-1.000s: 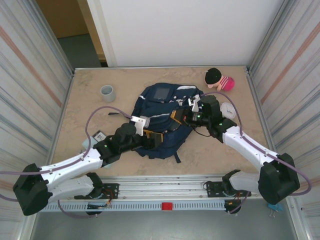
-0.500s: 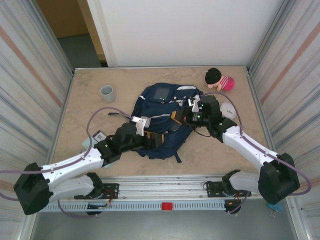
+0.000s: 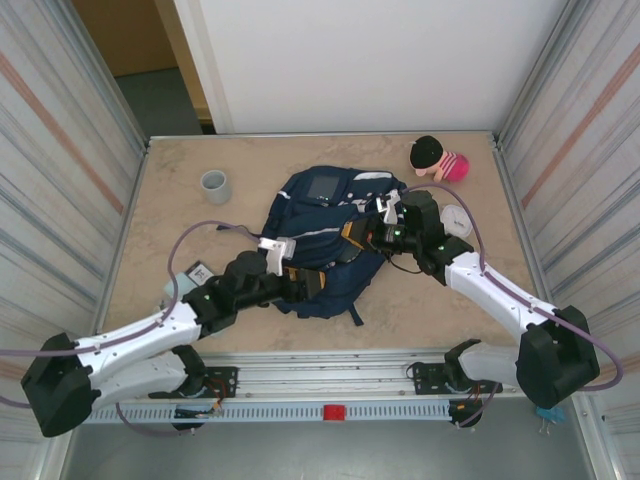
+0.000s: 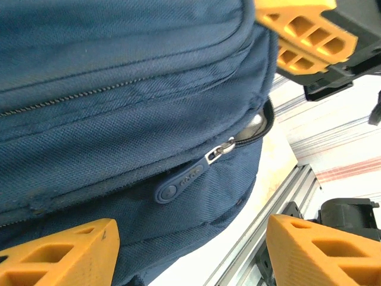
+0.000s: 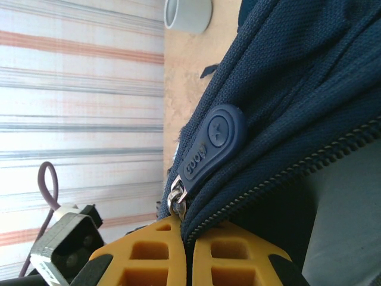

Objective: Pack books, pencil case, and school supplies into a backpack

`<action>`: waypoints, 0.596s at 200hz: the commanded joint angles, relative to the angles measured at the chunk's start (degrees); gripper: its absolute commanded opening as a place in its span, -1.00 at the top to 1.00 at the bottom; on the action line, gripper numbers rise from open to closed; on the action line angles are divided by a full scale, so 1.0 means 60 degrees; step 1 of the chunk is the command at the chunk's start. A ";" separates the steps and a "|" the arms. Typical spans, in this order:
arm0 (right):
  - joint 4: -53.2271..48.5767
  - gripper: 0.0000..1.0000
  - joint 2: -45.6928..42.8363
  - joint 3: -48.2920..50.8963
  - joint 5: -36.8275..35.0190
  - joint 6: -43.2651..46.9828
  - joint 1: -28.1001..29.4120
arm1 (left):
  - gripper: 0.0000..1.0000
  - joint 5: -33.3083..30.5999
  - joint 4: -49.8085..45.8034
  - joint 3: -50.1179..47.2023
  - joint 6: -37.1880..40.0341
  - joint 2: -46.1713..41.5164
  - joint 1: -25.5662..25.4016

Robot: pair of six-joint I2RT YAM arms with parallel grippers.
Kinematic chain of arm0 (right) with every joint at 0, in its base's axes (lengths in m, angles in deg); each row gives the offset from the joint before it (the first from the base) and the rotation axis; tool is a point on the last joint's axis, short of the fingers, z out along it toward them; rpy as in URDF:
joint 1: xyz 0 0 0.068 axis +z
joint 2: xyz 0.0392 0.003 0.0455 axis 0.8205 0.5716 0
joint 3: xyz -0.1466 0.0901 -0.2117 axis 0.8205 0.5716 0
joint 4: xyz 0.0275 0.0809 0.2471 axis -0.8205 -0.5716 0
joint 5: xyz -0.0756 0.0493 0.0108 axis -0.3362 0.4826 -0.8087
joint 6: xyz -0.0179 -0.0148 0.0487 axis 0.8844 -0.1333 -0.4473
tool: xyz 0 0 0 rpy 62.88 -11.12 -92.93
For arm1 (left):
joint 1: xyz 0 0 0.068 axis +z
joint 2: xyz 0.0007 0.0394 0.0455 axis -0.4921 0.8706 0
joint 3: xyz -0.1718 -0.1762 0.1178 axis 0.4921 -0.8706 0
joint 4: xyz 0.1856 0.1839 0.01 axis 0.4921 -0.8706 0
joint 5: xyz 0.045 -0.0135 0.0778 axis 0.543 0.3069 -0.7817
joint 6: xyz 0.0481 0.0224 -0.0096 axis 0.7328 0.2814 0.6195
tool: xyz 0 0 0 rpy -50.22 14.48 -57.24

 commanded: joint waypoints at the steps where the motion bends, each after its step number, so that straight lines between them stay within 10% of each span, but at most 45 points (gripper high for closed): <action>1: 0.0772 1.00 -0.0055 -0.0585 0.0684 0.0029 0.0092 | -0.32 0.0300 0.0710 0.0073 -0.0215 0.0441 -0.0116; 119: 0.1016 1.00 -0.0003 -0.0480 0.0827 -0.0063 0.0158 | -0.03 0.0176 0.1500 0.0786 0.0257 0.1363 -0.0212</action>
